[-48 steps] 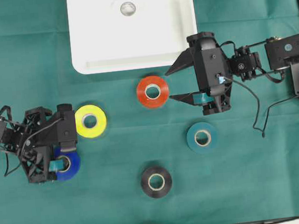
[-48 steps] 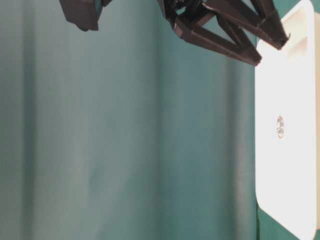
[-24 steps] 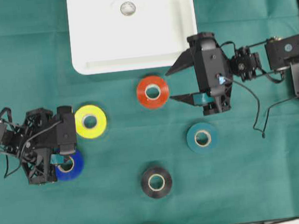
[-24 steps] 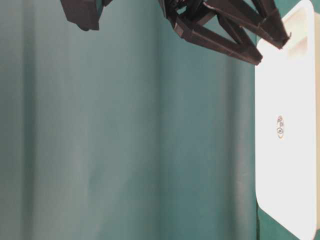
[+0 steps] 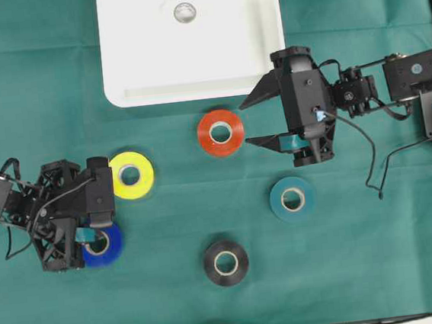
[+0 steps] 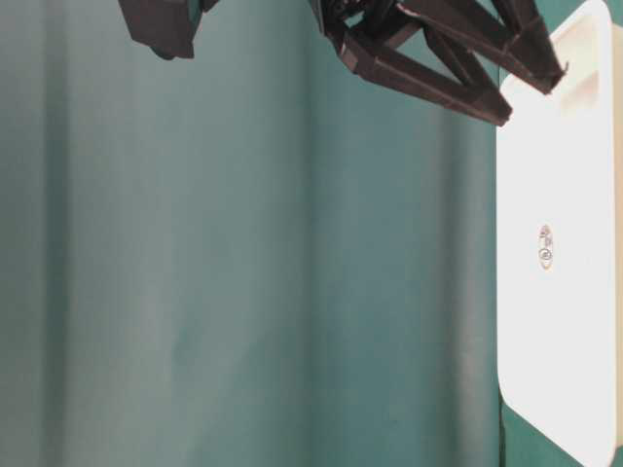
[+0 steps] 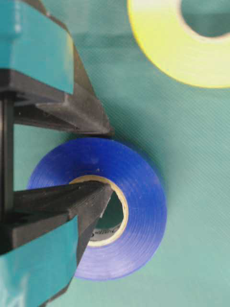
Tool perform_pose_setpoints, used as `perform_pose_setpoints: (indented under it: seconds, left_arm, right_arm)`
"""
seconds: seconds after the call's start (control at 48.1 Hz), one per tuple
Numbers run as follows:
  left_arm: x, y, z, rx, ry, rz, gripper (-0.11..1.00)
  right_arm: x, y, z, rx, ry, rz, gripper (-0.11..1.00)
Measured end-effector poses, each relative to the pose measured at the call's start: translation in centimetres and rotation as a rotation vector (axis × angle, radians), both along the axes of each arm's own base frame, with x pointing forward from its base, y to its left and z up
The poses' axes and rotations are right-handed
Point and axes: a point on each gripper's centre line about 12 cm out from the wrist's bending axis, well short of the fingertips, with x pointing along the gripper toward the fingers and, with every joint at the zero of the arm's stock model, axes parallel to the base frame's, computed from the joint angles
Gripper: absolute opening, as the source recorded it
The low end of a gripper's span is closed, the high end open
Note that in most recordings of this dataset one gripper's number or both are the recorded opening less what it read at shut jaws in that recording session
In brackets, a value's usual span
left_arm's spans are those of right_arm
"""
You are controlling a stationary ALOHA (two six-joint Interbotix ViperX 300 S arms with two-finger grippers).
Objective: Put the tape alternately from left to right into the white case.
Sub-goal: 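Grip the blue roll and carry it to the tray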
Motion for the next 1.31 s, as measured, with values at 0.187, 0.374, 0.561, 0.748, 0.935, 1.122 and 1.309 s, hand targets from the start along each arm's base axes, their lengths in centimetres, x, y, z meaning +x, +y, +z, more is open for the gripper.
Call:
perform_pose_setpoints:
  seconds: [0.187,0.374,0.561,0.748,0.935,1.122,1.309]
  left_arm:
    - [0.5,-0.2,3.2,-0.031,-0.074,-0.003,-0.03]
    - [0.1,0.2,5.3,-0.044,-0.111,0.002,-0.03]
    - [0.6,2.1,5.9,-0.043,-0.122,0.062,-0.03]
    - [1.6,5.5,5.9,-0.022,-0.129,0.16,-0.03]
    - [2.6,8.8,6.4,0.058,-0.165,0.157,-0.03]
    - [3.3,11.5,7.1,0.148,-0.204,0.123,-0.03]
    - [3.3,15.3,7.2,0.229,-0.207,0.147,-0.03]
  right_arm:
    - [0.0,0.0,0.1,-0.001,-0.003,0.001,0.71]
    - [0.0,0.0,0.1,-0.002,-0.003,0.002,0.71]
    - [0.0,0.0,0.1,-0.001,-0.003,0.001,0.71]
    - [0.0,0.0,0.1,-0.002,-0.003,0.001,0.71]
    - [0.0,0.0,0.1,-0.002,-0.003,0.002,0.71]
    - [0.0,0.0,0.1,-0.002,-0.003,0.001,0.71]
    - [0.1,0.0,0.2,0.0,-0.014,0.004,0.71]
